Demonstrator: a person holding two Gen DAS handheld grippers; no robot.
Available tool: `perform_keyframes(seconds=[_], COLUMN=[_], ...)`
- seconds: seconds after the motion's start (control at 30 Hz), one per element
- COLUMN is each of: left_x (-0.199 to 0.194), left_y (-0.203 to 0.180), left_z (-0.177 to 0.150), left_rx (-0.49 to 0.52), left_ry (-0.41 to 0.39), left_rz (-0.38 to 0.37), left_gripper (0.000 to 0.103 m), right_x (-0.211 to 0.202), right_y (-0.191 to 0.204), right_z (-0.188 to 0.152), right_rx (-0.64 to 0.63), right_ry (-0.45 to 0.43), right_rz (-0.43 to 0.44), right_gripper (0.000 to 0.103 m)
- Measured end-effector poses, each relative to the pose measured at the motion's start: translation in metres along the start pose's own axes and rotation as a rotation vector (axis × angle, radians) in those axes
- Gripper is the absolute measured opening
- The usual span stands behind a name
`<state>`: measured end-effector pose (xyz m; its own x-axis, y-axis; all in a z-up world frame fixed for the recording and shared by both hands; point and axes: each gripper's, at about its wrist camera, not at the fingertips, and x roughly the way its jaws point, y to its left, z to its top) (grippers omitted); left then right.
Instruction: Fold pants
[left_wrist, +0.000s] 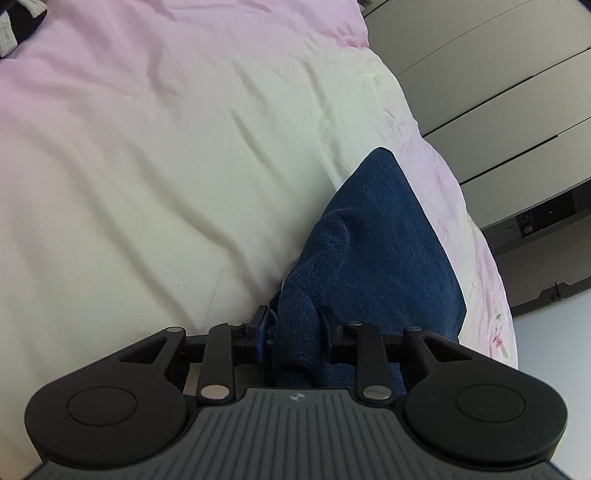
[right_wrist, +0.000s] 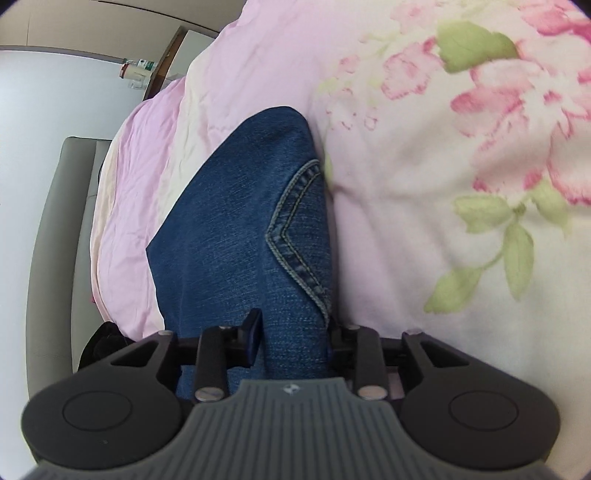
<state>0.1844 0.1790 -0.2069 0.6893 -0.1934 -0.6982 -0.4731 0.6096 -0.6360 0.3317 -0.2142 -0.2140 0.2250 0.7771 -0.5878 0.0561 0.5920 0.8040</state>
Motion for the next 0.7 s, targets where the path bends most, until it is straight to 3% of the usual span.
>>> perform_keyframes(seconds=[0.2, 0.33, 0.43, 0.47, 0.6, 0.7], left_x=[-0.009, -0.025, -0.04, -0.047, -0.074, -0.077], left_y=[-0.012, -0.019, -0.031, -0.035, -0.05, -0.065], left_z=[0.003, 0.009, 0.011, 0.011, 0.009, -0.004], left_rx=[0.115, 0.174, 0.258, 0.282, 0.344, 0.425], left_ry=[-0.004, -0.007, -0.024, -0.043, -0.088, -0.075], left_rz=[0.043, 0.08, 0.163, 0.198, 0.161, 0.144], left_gripper=[0.036, 0.036, 0.035, 0.029, 0.029, 0.029], right_x=[-0.004, -0.018, -0.039, -0.046, -0.075, -0.092], right_y=[0.0, 0.013, 0.021, 0.025, 0.061, 0.087], right_z=[-0.005, -0.006, -0.008, -0.01, -0.029, -0.06], right_rx=[0.022, -0.01, -0.043, -0.059, -0.241, -0.398], right_ry=[-0.008, -0.024, -0.053, -0.062, -0.121, -0.159], right_rz=[-0.01, -0.09, -0.165, -0.192, -0.333, -0.363], right_gripper=[0.029, 0.036, 0.038, 0.039, 0.038, 0.029])
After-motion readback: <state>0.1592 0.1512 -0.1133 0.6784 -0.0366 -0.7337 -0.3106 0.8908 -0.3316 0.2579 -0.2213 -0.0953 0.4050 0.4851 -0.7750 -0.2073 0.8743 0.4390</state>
